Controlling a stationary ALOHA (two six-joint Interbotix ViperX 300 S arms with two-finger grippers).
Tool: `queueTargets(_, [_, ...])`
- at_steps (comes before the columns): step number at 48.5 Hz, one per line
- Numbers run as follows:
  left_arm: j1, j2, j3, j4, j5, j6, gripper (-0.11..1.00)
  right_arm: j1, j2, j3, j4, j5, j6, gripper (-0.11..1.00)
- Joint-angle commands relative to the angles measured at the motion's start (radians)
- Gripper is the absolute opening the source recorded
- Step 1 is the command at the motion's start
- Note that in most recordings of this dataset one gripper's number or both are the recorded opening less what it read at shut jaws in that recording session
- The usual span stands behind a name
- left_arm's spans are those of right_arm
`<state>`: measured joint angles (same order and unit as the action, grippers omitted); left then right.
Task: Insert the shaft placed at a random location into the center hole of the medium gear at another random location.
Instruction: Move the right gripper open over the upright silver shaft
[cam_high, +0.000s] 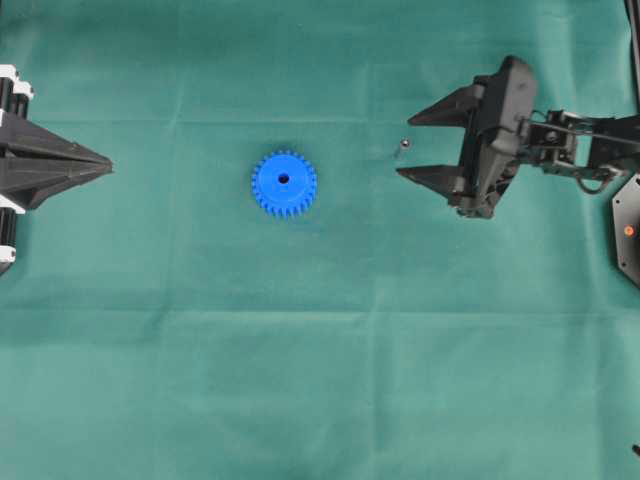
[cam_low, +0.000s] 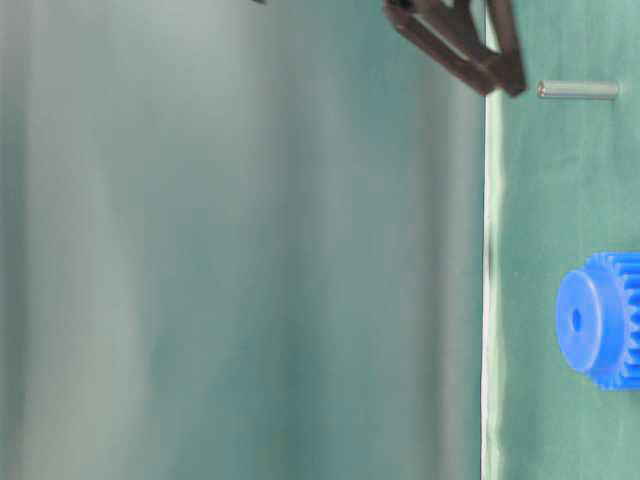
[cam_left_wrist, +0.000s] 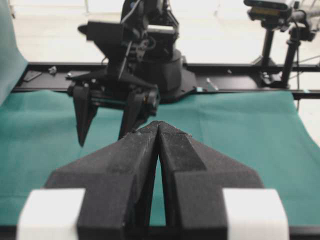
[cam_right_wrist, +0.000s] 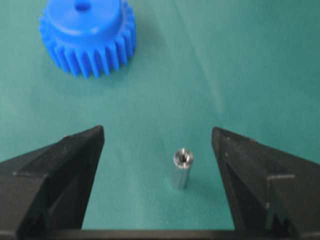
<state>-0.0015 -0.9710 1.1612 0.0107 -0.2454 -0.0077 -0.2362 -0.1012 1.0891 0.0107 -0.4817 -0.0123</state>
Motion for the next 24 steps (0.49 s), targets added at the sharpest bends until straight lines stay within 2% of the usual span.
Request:
queueTargets(1, [0.000,0.005,-0.021,0.002,-0.005,0.002,0.00,-0.009,0.035,-0.021,0.003,-0.031,0.003,0.89])
queueTargets(10, [0.000,0.008,-0.020,0.003,-0.003,0.000,0.00,-0.025,0.084,-0.020,0.009,-0.071,0.003,0.89])
queueTargets(24, [-0.002,0.008,-0.020,0.003,-0.005,0.000,0.00,-0.032,0.087,-0.020,0.012,-0.072,0.003,0.84])
